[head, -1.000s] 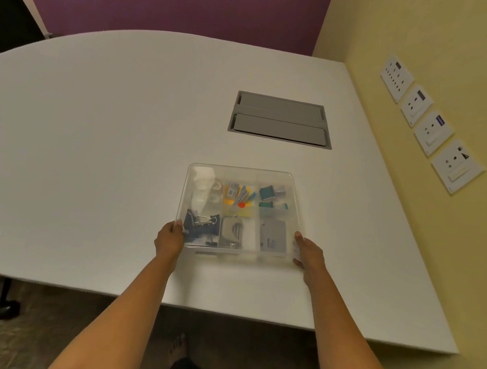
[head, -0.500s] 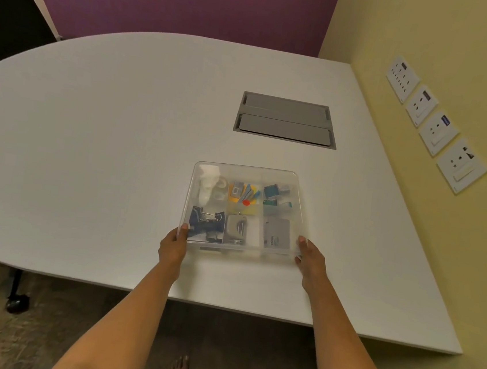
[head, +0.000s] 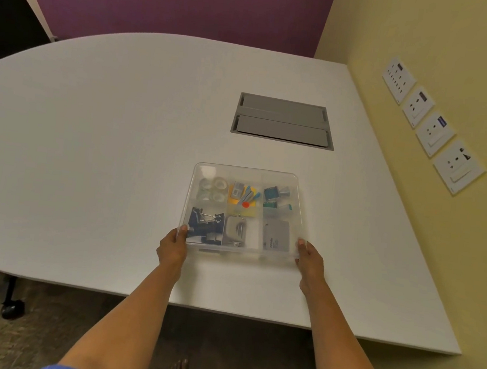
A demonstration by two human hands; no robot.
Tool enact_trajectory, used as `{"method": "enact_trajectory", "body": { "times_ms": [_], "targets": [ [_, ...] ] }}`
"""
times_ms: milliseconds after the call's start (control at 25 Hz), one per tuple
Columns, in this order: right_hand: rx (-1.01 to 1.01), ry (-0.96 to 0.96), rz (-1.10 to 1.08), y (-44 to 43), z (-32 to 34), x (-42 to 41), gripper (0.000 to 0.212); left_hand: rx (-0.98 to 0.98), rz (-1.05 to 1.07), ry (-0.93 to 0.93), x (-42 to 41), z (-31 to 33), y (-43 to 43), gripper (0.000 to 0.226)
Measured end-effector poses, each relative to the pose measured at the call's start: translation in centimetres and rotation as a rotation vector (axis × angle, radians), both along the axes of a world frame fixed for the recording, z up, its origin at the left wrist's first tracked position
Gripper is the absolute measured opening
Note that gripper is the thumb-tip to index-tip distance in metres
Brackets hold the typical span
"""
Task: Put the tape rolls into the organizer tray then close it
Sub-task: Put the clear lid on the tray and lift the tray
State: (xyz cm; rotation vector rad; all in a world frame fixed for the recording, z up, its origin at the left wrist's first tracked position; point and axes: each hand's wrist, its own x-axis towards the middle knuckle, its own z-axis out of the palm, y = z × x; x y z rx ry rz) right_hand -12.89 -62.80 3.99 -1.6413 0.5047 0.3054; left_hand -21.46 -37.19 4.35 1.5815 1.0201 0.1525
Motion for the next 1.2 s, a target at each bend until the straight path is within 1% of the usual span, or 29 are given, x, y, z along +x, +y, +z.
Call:
{"method": "enact_trajectory", "body": {
  "times_ms": [280,400,440,480,560,600,640,720,800,960,1040,1160,1200],
  "targets": [
    [-0.087,-0.037,0.004,0.5,0.5,-0.3,0.041,0.144,-0.044,-0.002,0.3,0.1,-0.5,0.043],
    [-0.176,-0.070,0.037,0.8,0.8,-0.2,0.042,0.261,-0.108,0.002,1.1,-0.2,-0.6,0.043],
    [-0.245,-0.095,0.062,1.1,0.9,-0.2,0.044,0.316,-0.138,0.010,1.4,-0.4,-0.5,0.044],
    [-0.362,-0.143,0.092,1.4,0.8,-0.1,0.045,0.383,-0.172,0.030,1.7,-0.6,-0.3,0.046],
    [-0.671,-0.277,0.179,2.1,0.8,0.3,0.049,0.533,-0.250,0.079,2.7,-0.7,0.2,0.049],
    [-0.798,-0.347,0.235,2.6,0.9,0.7,0.050,0.606,-0.288,0.094,3.2,-0.5,0.4,0.049],
    [-0.884,-0.404,0.292,3.1,1.1,1.1,0.050,0.675,-0.327,0.100,3.8,-0.4,0.6,0.049],
    [-0.986,-0.461,0.412,4.0,1.4,2.6,0.052,0.781,-0.414,0.110,5.1,-0.3,0.8,0.049],
    [-1.053,-0.462,0.507,4.7,1.5,4.4,0.053,0.833,-0.491,0.122,6.4,-0.5,1.0,0.051],
    [-1.110,-0.443,0.599,6.1,0.8,8.0,0.056,0.901,-0.591,0.149,9.7,-0.8,1.4,0.055],
    [-1.140,-0.431,0.615,6.7,0.3,9.4,0.058,0.934,-0.633,0.177,11.3,-0.8,1.6,0.063],
    [-1.182,-0.429,0.619,7.6,-0.3,11.1,0.071,0.955,-0.641,0.140,13.4,-1.1,2.3,0.104],
    [-1.191,-0.433,0.620,7.8,-0.5,11.4,0.073,0.957,-0.640,0.130,13.9,-1.2,2.5,0.109]
  ]
}}
